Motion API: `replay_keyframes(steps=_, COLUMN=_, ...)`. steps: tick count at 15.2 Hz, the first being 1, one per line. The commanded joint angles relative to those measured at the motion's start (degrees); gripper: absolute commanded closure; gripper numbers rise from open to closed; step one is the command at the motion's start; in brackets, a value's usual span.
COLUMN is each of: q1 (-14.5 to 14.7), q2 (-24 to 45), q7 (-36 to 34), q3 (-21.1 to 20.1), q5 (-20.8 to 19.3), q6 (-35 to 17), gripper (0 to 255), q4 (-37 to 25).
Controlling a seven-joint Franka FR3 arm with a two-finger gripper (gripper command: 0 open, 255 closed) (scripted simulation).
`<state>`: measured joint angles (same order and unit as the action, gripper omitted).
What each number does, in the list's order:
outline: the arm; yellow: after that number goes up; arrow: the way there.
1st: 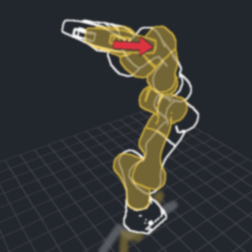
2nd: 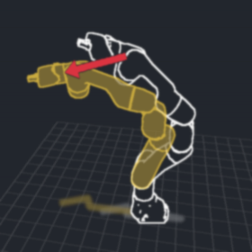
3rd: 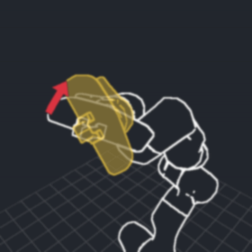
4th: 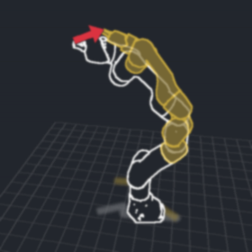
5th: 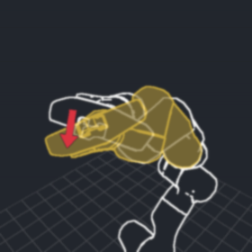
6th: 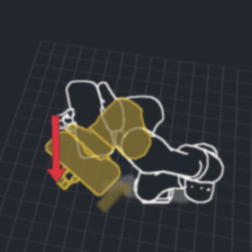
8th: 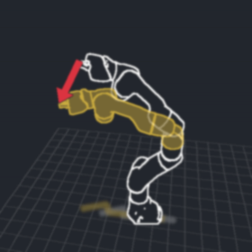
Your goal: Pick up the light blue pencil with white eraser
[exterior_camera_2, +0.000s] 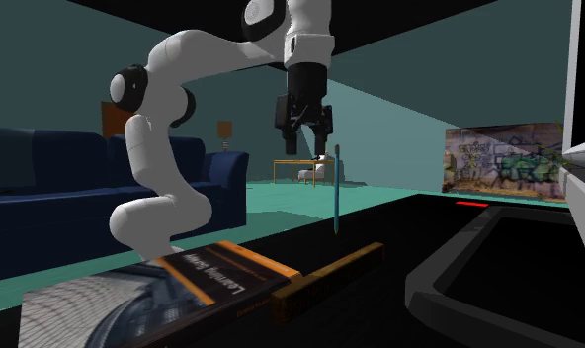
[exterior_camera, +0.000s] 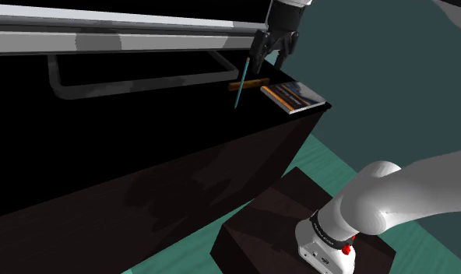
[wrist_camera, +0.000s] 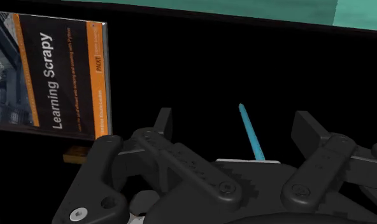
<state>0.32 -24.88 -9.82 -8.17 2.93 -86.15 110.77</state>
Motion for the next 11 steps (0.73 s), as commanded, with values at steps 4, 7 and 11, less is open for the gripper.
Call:
replay_keyframes(steps=4, q1=0.16, q2=7.56, q7=-3.23, q3=-2.11, q5=-0.49, q6=1.72, gripper=0, q4=-12.90)
replay_keyframes(steps=7, q1=0.24, q2=8.89, q7=-3.84, q3=-2.50, q5=-0.69, q6=1.41, gripper=0, q4=-14.66)
replay_keyframes(steps=11, q1=0.30, q2=7.53, q7=-3.68, q3=-2.44, q5=-0.47, q6=-1.82, gripper=0, q4=-10.09)
